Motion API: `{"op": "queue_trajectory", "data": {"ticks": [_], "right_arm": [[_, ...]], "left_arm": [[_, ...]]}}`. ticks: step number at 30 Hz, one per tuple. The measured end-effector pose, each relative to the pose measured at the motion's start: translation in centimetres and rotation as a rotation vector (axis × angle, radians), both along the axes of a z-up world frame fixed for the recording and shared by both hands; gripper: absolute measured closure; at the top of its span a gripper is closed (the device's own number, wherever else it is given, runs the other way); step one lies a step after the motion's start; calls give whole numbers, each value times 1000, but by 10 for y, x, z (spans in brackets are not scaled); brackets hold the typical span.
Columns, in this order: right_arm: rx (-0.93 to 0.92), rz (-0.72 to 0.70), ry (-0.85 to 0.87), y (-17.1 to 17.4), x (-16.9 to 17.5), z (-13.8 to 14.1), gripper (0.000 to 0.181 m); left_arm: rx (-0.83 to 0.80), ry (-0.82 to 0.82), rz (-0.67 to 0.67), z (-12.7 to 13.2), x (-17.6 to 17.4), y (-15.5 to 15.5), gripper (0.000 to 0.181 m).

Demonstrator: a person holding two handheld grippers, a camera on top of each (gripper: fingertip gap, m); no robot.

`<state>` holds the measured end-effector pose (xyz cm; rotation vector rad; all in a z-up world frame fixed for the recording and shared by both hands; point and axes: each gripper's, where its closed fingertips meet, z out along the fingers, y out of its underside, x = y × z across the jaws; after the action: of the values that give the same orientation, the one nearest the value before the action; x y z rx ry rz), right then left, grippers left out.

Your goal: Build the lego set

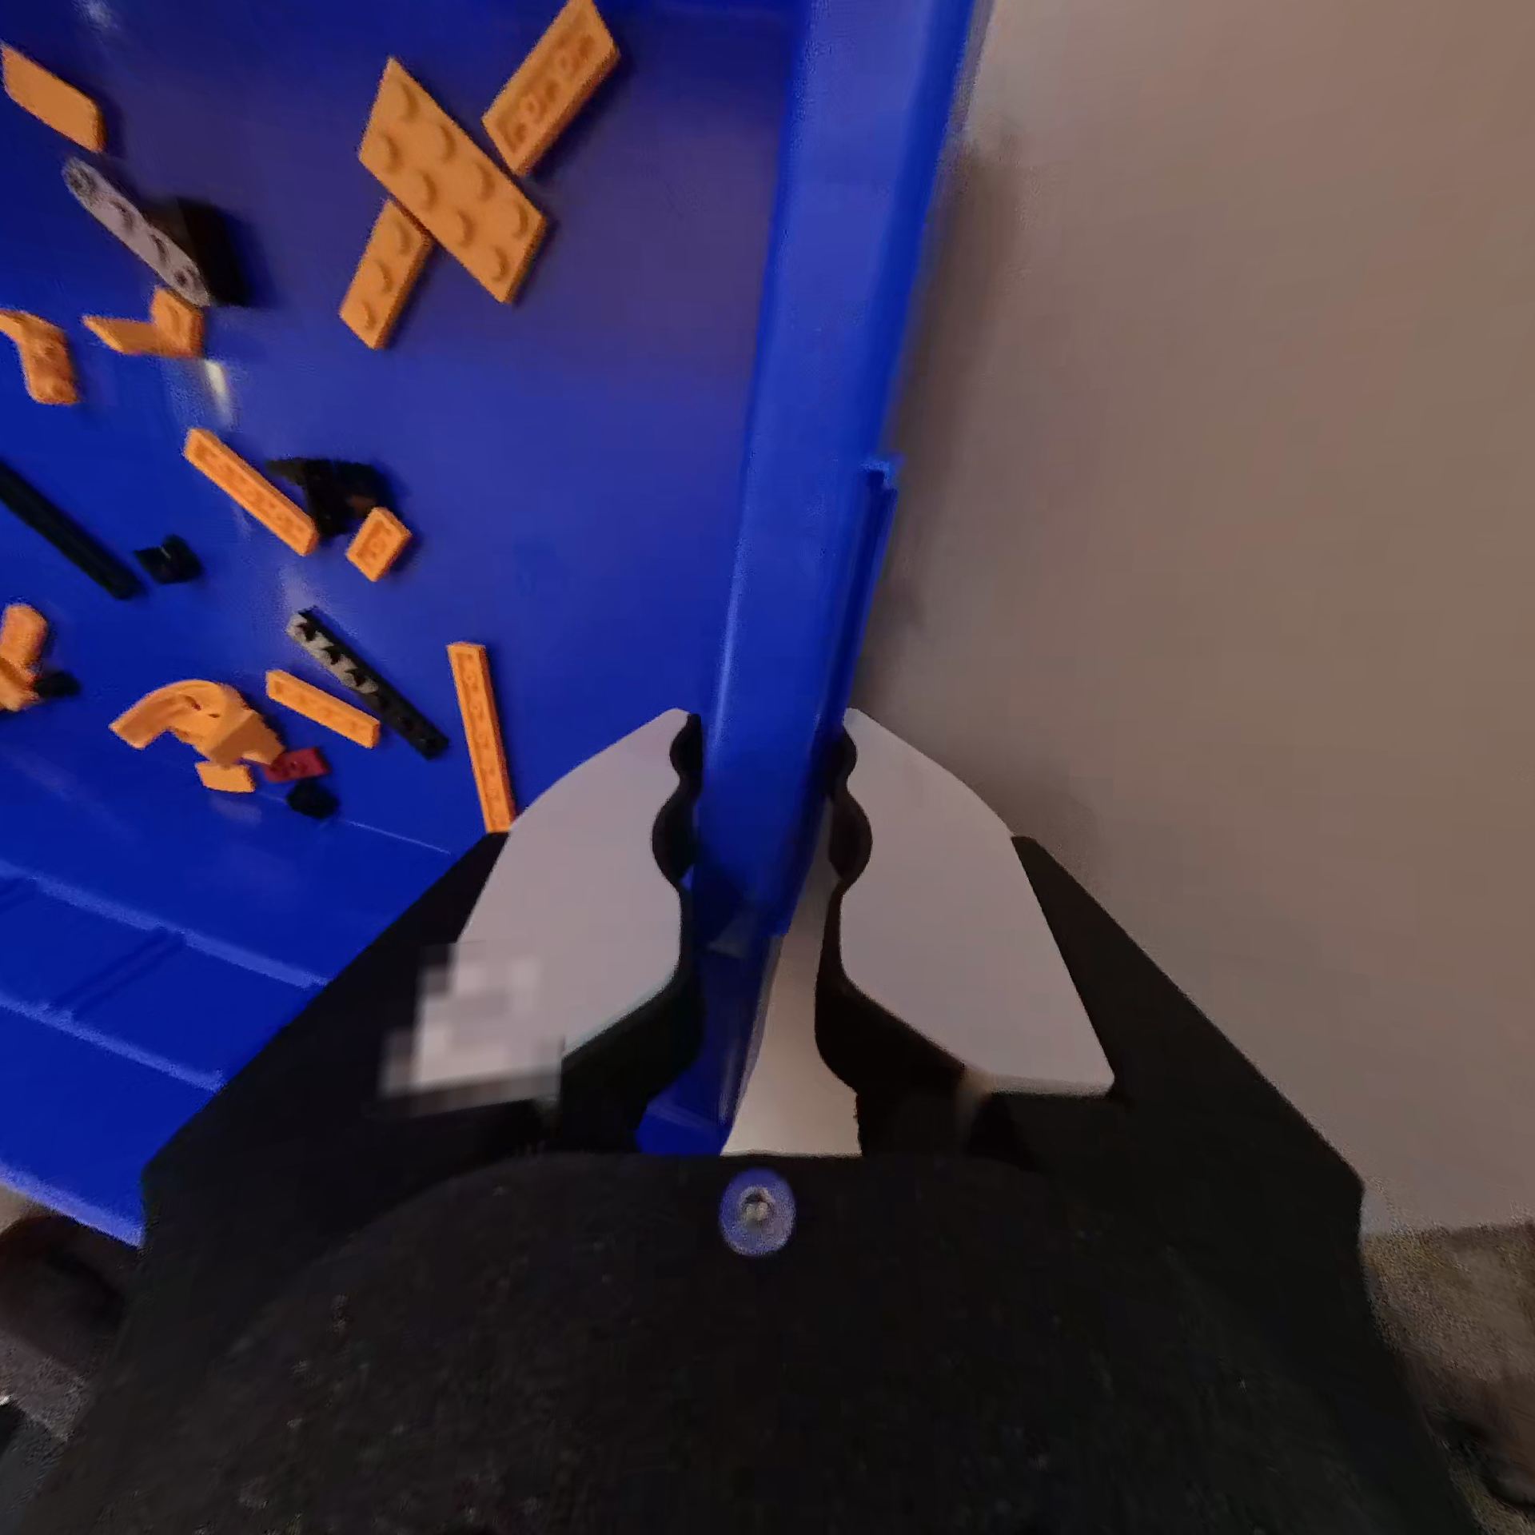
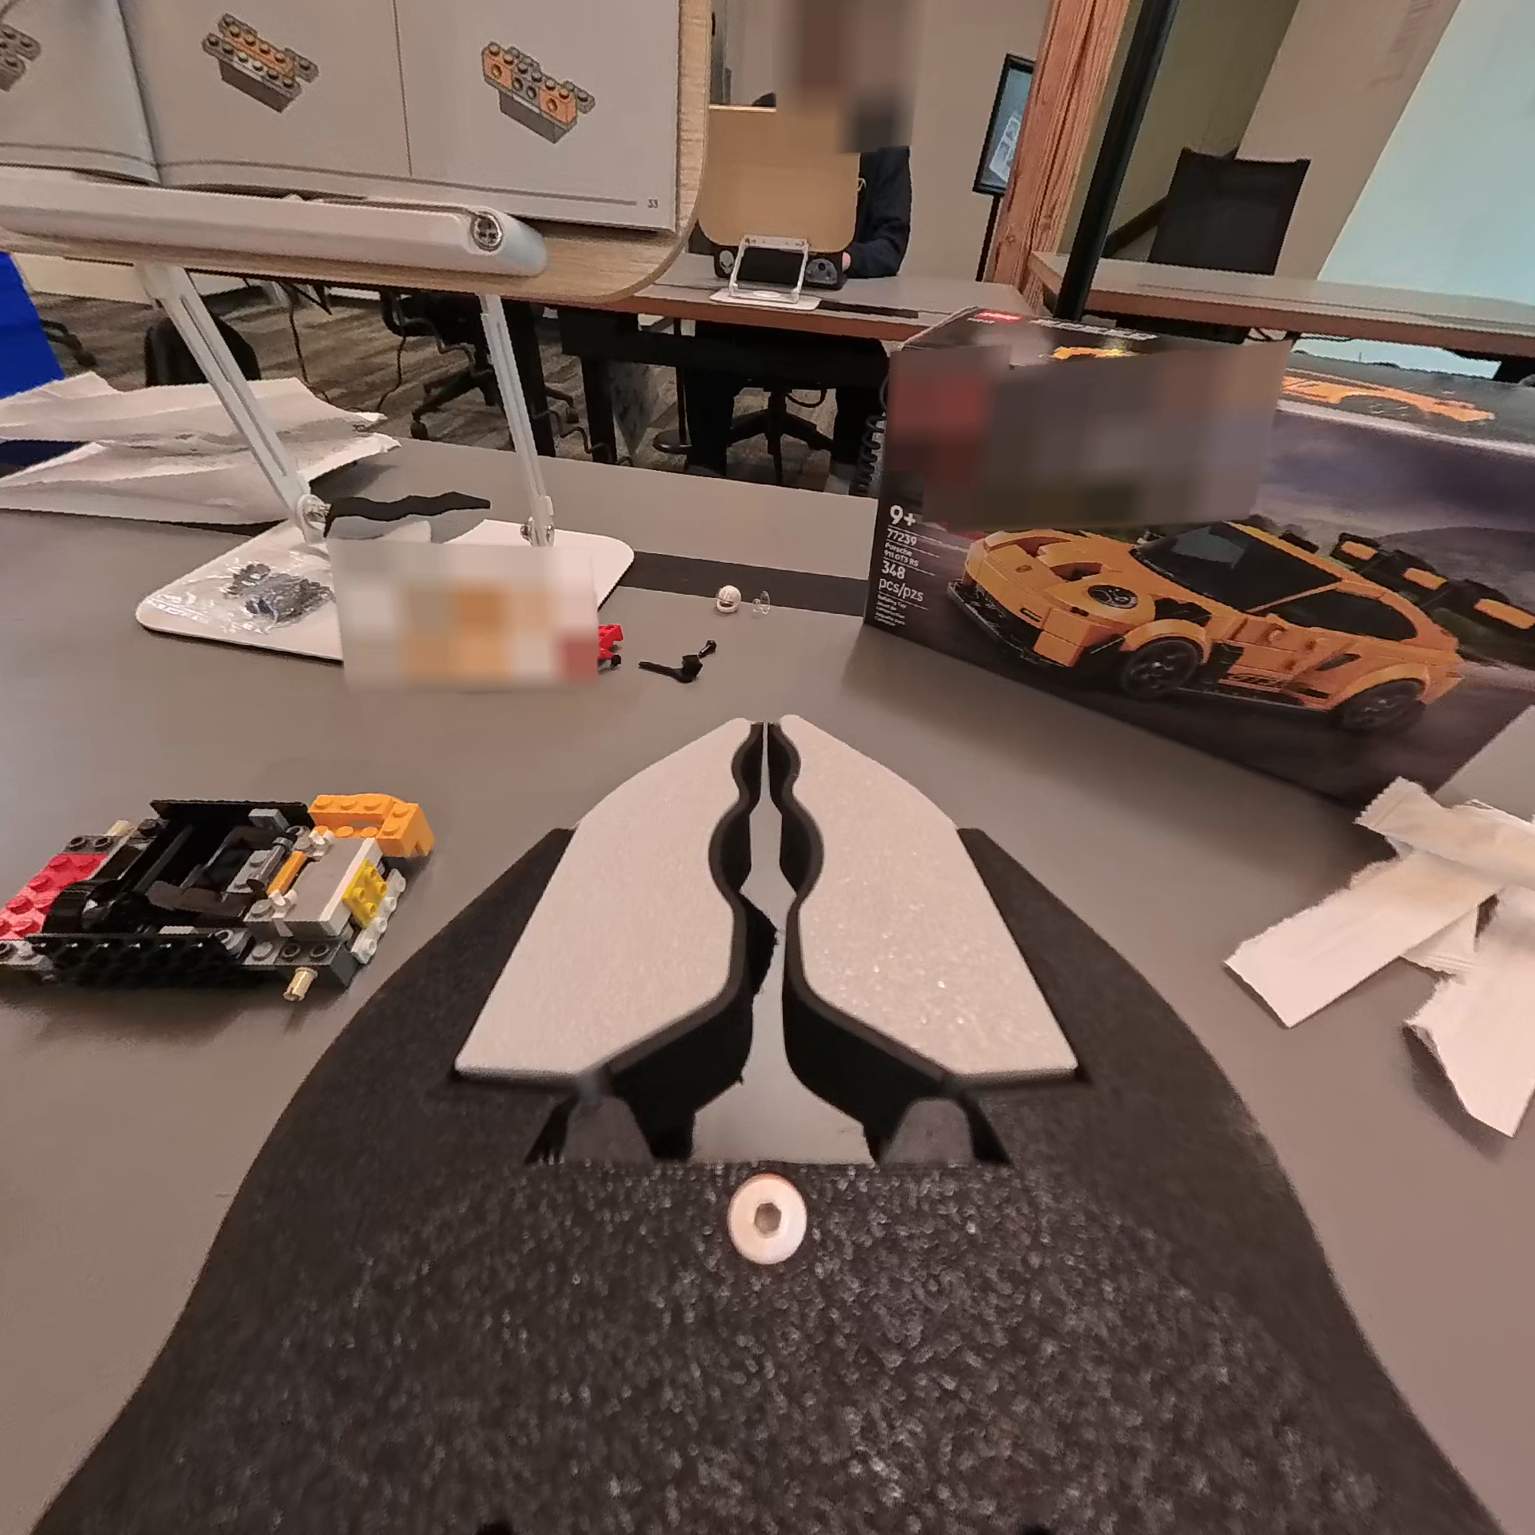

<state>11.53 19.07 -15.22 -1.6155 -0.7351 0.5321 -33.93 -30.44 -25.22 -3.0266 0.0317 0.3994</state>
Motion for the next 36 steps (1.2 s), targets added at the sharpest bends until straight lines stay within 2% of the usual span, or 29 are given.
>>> {"op": "queue_trajectory", "data": {"ticks": [4, 8, 12, 17, 26, 33, 36], "right_arm": [[2, 3, 3, -1, 0, 1, 181], [5, 6, 3, -1, -1, 2, 181], [10, 9, 5, -2, -1, 3, 181], [12, 13, 10, -3, -1, 4, 181], [13, 14, 3, -4, -2, 3, 181], [18, 12, -1, -4, -2, 3, 181], [17, 16, 0, -5, -3, 3, 180]], "left_arm": [[76, 90, -3, 1, 6, 16, 152], [105, 254, -21, 4, 8, 21, 151], [98, 577, -71, 13, 5, 24, 150], [137, 823, -145, 16, 12, 26, 150], [168, 869, -225, 15, 17, 28, 148], [224, 985, -382, 19, 39, 33, 150], [231, 1016, -375, 21, 36, 30, 149]]}}
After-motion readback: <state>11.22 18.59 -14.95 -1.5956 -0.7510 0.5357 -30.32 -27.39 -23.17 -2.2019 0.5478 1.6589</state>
